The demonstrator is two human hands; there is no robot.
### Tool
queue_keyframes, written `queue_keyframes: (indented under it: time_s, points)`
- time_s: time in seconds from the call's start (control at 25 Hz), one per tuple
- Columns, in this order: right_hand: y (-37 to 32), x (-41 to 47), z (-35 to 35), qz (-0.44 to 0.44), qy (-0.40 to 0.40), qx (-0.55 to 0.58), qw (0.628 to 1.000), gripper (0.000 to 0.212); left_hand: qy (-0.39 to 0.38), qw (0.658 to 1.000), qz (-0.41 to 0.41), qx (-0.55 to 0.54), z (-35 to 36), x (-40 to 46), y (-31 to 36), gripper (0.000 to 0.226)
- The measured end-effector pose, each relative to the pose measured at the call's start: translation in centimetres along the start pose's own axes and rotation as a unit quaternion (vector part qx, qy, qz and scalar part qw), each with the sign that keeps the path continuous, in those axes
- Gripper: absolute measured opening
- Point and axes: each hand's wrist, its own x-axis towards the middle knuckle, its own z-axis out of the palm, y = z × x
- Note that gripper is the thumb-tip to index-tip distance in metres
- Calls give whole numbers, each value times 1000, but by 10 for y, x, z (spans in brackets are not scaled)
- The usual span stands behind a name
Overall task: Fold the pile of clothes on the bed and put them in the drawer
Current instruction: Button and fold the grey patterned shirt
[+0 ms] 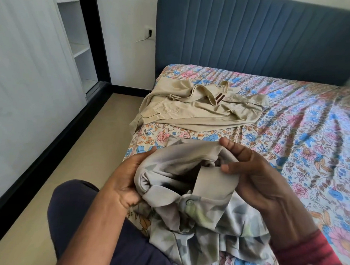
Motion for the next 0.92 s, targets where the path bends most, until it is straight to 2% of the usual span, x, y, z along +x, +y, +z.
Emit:
queue_keyframes:
  time_s: [0.08, 0.16, 0.32, 0.4, 0.44, 0.48, 0.56, 0.6, 0.64, 0.68, 0.72, 0.8, 0.84, 0.92]
  points:
    - [1, 1, -4, 4, -53, 9, 999, 73, 19, 1000, 15, 7, -10, 2, -5, 46]
    - [2, 2, -4, -13, -74, 23, 997, 74, 27, 998, 31, 46, -17, 5, -16, 58]
    - [4, 5, 0, -35, -55, 62, 996, 58, 36, 987, 29, 154, -19, 2, -36, 50]
    - [7, 6, 3, -42, -30, 30, 998, 65, 37, 985, 32, 166, -19, 2, -42, 70]
    - [9, 7, 5, -47, -25, 5, 999, 72, 46, 977, 70, 197, -15, 1, -40, 74]
    - [10, 8, 6, -50, -29, -21, 998, 78, 61, 954, 140, 259, -10, 3, -37, 73]
    - [11, 10, 9, -45, -63, -55, 995, 86, 63, 855, 305, 415, 4, 8, -26, 71]
    - [11, 11, 11, -40, -86, -60, 994, 87, 18, 809, 359, 466, 14, 11, -18, 75]
    - [10, 12, 12, -36, -106, -60, 992, 85, -42, 781, 383, 493, 23, 16, -12, 78]
    - [9, 12, 13, -35, -124, -60, 990, 81, -100, 773, 376, 501, 31, 21, -6, 77]
    - [8, 11, 14, -36, -135, -63, 988, 77, -132, 782, 353, 497, 37, 21, 3, 73]
    - [4, 10, 11, -45, -127, -98, 986, 73, -165, 813, 295, 475, 41, 23, 20, 59]
    - [2, 8, 8, -56, -114, -120, 985, 72, -175, 817, 270, 478, 43, 24, 26, 54]
    - [-2, 5, 3, -79, -106, -124, 983, 68, -180, 803, 249, 510, 46, 25, 30, 48]
